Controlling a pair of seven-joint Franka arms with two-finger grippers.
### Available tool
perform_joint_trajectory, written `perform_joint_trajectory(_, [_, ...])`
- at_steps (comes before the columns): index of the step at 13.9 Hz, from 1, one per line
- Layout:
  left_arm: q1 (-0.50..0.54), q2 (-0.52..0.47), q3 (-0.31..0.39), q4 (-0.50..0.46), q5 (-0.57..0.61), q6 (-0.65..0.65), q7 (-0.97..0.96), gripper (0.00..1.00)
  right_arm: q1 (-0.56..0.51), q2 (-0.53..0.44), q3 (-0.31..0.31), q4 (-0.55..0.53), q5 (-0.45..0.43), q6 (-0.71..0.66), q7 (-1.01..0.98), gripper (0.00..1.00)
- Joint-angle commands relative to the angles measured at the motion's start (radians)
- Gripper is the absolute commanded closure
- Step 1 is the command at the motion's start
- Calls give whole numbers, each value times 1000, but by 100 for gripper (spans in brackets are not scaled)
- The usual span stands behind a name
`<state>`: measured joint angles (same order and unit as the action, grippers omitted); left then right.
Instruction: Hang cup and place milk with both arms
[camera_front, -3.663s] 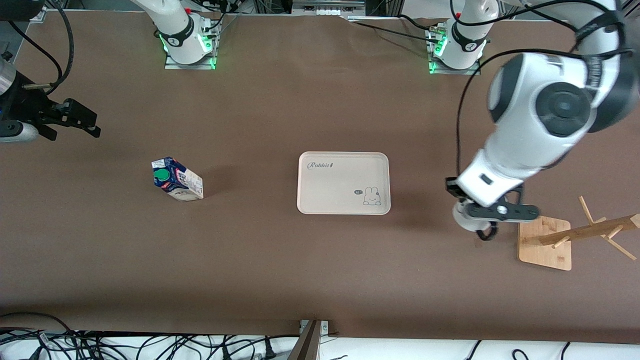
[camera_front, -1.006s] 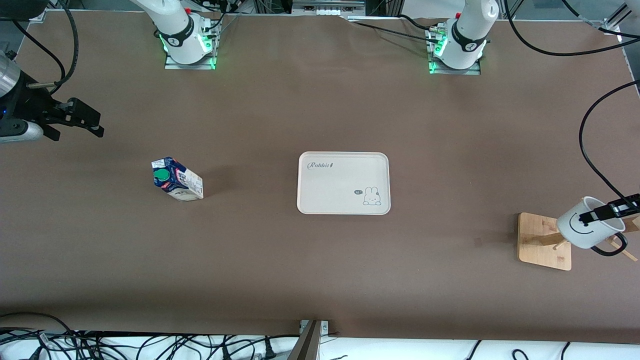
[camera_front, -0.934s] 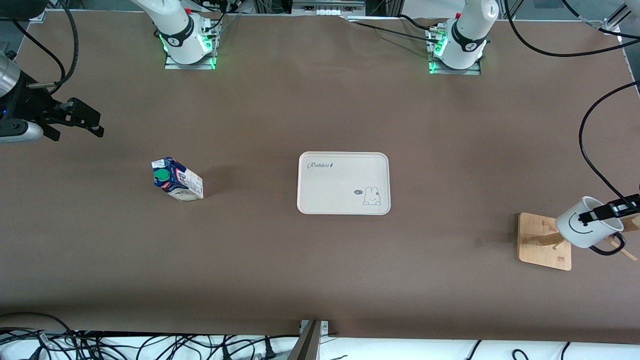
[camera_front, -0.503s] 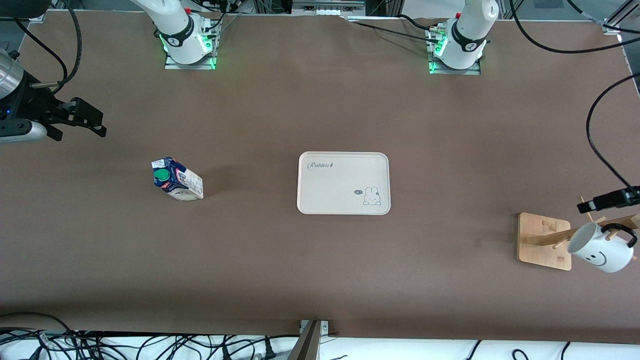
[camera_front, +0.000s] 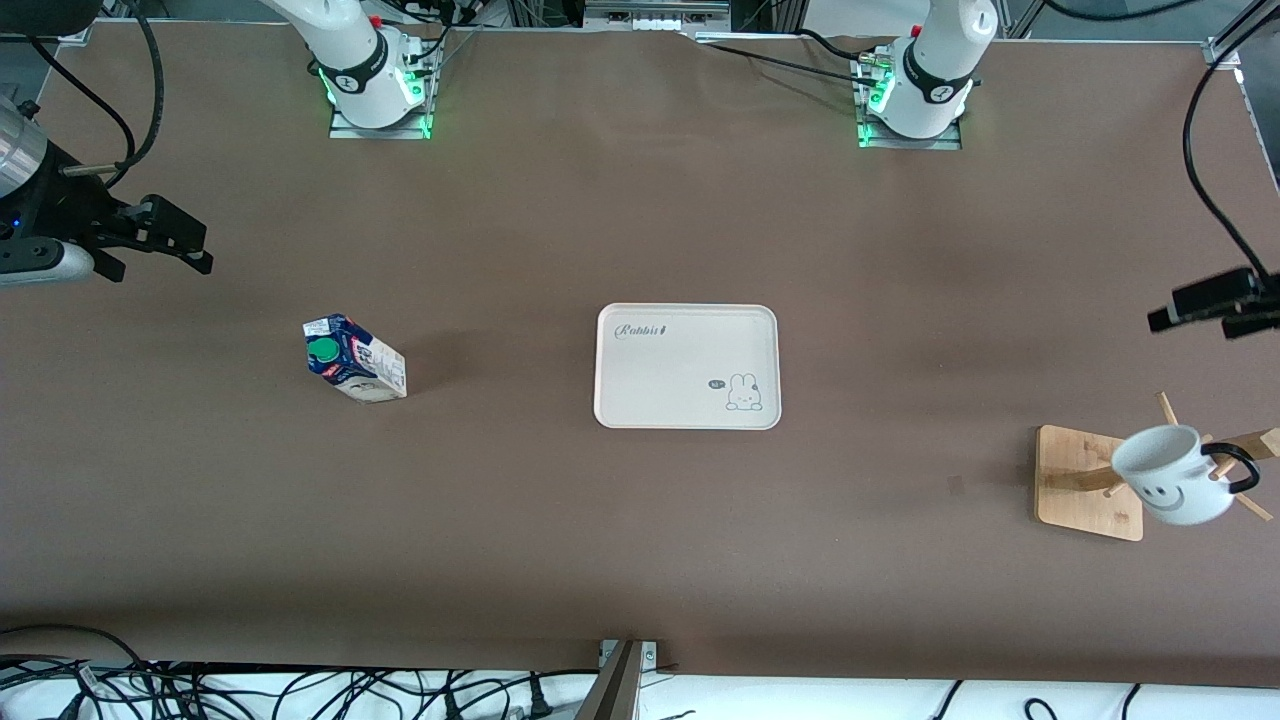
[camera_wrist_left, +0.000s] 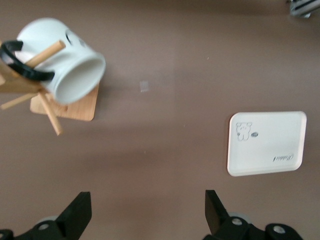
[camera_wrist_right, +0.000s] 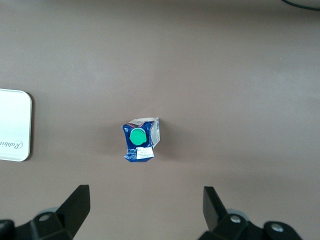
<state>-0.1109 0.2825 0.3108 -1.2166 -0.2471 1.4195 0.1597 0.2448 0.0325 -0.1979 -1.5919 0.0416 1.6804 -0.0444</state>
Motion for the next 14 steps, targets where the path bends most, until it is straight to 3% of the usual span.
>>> perform_joint_trajectory(1, [-55, -51, -1, -14, 119, -42, -12, 0, -2, 7, -8, 23, -5, -14, 4, 0])
perform_joint_trajectory(11, [-67, -60, -61, -14, 120, -76, -11, 0, -13, 15, -12, 20, -2, -7, 4, 0])
perform_joint_trajectory(13, [-58, -130, -64, -62, 117, -59, -5, 0, -13, 14, -12, 20, -3, -7, 4, 0])
perform_joint_trajectory(14, [-44, -173, -97, -140, 124, -16, -11, 0, -12, 14, -12, 20, -3, -7, 4, 0])
